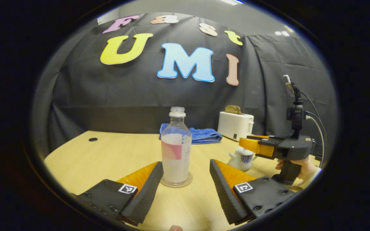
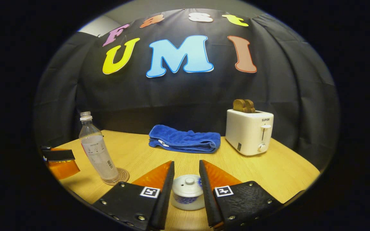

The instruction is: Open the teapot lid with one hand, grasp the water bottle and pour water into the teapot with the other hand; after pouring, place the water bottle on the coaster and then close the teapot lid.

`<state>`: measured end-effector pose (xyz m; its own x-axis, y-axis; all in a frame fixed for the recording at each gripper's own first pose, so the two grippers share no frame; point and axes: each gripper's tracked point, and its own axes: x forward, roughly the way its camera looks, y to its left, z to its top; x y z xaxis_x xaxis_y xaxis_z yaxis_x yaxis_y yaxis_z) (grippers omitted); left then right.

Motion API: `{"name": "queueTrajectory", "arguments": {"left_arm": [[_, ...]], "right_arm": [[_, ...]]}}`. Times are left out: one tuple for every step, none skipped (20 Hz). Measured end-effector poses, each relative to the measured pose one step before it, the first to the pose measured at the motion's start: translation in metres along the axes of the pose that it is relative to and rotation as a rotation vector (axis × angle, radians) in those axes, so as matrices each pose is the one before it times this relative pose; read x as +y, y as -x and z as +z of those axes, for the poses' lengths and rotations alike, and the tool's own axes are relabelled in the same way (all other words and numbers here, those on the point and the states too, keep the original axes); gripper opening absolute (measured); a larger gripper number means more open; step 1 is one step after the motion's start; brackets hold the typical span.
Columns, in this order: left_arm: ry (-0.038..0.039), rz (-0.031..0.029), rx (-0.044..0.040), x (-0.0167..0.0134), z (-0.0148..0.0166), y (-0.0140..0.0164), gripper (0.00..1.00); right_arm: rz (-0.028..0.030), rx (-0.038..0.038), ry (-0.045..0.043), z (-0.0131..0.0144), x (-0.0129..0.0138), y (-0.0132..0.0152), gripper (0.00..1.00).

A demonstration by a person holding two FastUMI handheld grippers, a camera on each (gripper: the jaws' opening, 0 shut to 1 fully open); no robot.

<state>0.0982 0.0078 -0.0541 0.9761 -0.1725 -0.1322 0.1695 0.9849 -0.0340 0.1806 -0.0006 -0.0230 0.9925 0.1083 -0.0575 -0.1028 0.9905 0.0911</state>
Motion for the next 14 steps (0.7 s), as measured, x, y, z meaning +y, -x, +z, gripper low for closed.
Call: {"name": "queueTrajectory", "arguments": {"left_arm": [[-0.00799,0.00043,-0.00743,-0.00216,0.00454,0.00241,0.96],[-0.00305,-0.00494,-0.00698,-0.00406,0.00464,0.00177,0.96],[0.00072,-0.00416,-0.00665,-0.00288,0.00593,0.00402,0.96],[0.00128,-0.00193,-0.00722,-0.00311,0.00571,0.00250,0.96],[0.00090,-0.00205,-0.01010,-0.00264,0.00629,0.00394,0.96],[-0.00253,-0.00018,-0.01205,-0.00249,0.00585,0.00414,0.96],[-0.00671,0.00403,-0.01071,-0.00112,0.00573,0.00475,0.96],[-0.00564,0.00699,-0.01073,-0.00043,0.00443,0.00395,0.96],[-0.00020,0.00153,-0.00846,-0.00081,0.00525,0.00435,0.96],[0.00586,-0.00019,-0.00505,-0.00238,0.00372,0.00570,0.96],[0.00537,0.00139,-0.00499,-0.00188,0.00365,0.00441,0.96],[0.00175,0.00385,-0.00836,-0.00036,0.00355,0.00523,0.96],[-0.00361,0.00426,-0.00414,-0.00057,0.00415,0.00471,0.96],[-0.00460,0.00679,0.00288,-0.00096,0.00070,0.00437,0.96]], "right_arm": [[-0.00956,-0.02657,0.01943,0.01107,0.00300,0.00876,0.55],[-0.01793,-0.02913,0.01653,0.01239,-0.00093,0.00898,0.72],[-0.00721,-0.02726,0.00679,0.01105,0.00234,0.01016,0.75],[-0.00587,-0.02587,-0.00256,0.01104,0.00241,0.00928,0.77],[0.00089,-0.02246,-0.00367,0.01081,0.00292,0.01130,0.77],[-0.00367,-0.01140,-0.00380,0.00722,0.00152,0.00939,0.80],[0.00065,-0.00871,-0.00340,0.00630,0.00200,0.01021,0.80],[0.00155,-0.00658,-0.00327,0.00577,0.00166,0.00938,0.80],[-0.00050,-0.00400,-0.00534,0.00468,0.00064,0.00874,0.80],[0.00047,-0.00351,-0.00566,0.00338,0.00065,0.00943,0.80],[0.00085,-0.00775,-0.00449,0.00526,0.00096,0.00877,0.80],[0.00109,-0.01259,-0.00353,0.00524,0.00054,0.00923,0.80],[-0.00104,-0.01416,0.00088,0.00562,0.00042,0.00921,0.80],[-0.00541,-0.01106,0.00839,0.00367,-0.00167,0.00831,0.80]]}}
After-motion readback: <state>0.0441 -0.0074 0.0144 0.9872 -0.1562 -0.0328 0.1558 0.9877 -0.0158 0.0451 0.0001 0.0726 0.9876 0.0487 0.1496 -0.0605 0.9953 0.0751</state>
